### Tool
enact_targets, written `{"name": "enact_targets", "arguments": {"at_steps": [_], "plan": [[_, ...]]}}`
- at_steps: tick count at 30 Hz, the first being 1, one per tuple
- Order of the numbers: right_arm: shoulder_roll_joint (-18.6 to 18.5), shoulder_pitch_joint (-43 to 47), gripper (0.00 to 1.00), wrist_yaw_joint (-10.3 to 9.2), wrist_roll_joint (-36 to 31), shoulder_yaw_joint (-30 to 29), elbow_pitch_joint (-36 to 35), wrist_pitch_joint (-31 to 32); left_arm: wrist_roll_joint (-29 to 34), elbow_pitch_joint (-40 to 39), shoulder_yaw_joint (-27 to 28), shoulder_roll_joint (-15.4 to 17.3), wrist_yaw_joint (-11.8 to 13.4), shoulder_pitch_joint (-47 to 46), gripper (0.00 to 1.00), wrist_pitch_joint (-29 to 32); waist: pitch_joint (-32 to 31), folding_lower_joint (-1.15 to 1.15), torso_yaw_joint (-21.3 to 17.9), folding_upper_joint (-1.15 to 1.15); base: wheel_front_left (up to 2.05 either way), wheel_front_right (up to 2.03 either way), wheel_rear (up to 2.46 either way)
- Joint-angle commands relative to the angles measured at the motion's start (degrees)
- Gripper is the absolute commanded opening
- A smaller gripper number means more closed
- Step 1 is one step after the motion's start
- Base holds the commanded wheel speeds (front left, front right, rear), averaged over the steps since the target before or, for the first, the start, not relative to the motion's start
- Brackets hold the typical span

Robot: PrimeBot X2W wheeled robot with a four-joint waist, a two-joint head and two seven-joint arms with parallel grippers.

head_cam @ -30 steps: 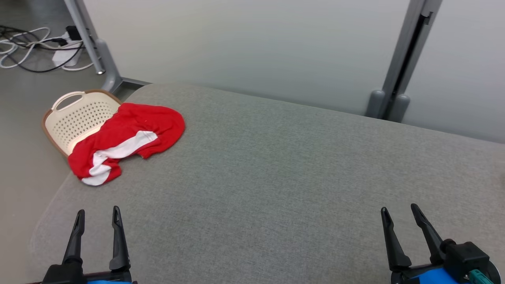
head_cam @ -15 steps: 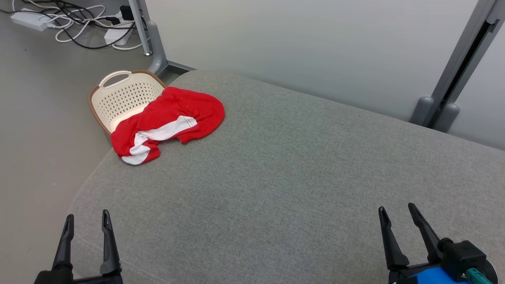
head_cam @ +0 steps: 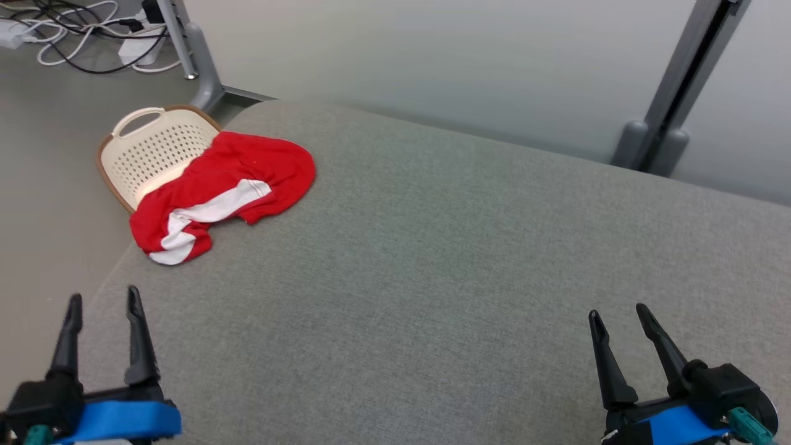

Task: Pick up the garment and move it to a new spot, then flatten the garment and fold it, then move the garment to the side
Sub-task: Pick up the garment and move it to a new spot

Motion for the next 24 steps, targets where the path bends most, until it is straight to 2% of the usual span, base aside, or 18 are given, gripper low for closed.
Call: {"name": "enact_targets", "arguments": {"at_steps": [1,4,12,21,24], "plan": [[-0.6,-1.3,1.0,-0.01,-0.3,0.1,-0.7,0.4,-0.5,0.9,0.7,0.9,-0.3,-3.1,1.0,-0.1,0.9,0.0,-0.9,0.0,0.0,0.0,0.0],[-1.8,-2.9,1.0,-0.02,-0.8,0.2,-2.5,1.1,-2.3,4.1,1.9,2.1,-0.8,-9.5,1.0,0.0,3.7,0.0,-3.3,0.0,0.0,0.0,0.0],[-6.3,-6.8,1.0,-0.02,-2.4,-1.3,-11.3,4.5,-5.7,15.2,6.3,8.6,-1.3,-28.7,1.0,0.0,15.3,0.0,-10.1,0.0,0.0,0.0,0.0],[-8.7,-5.5,1.0,-0.02,-2.9,-5.8,-23.1,8.2,-8.3,33.6,7.4,15.2,-2.5,-46.8,1.0,3.5,25.4,0.0,-12.8,0.0,0.0,0.0,0.0],[-9.3,-5.6,1.0,-0.02,-2.5,-6.8,-26.0,9.2,-8.7,40.5,6.2,16.5,-3.3,-51.0,1.0,7.7,27.5,0.0,-13.0,0.0,0.0,0.0,0.0]]}}
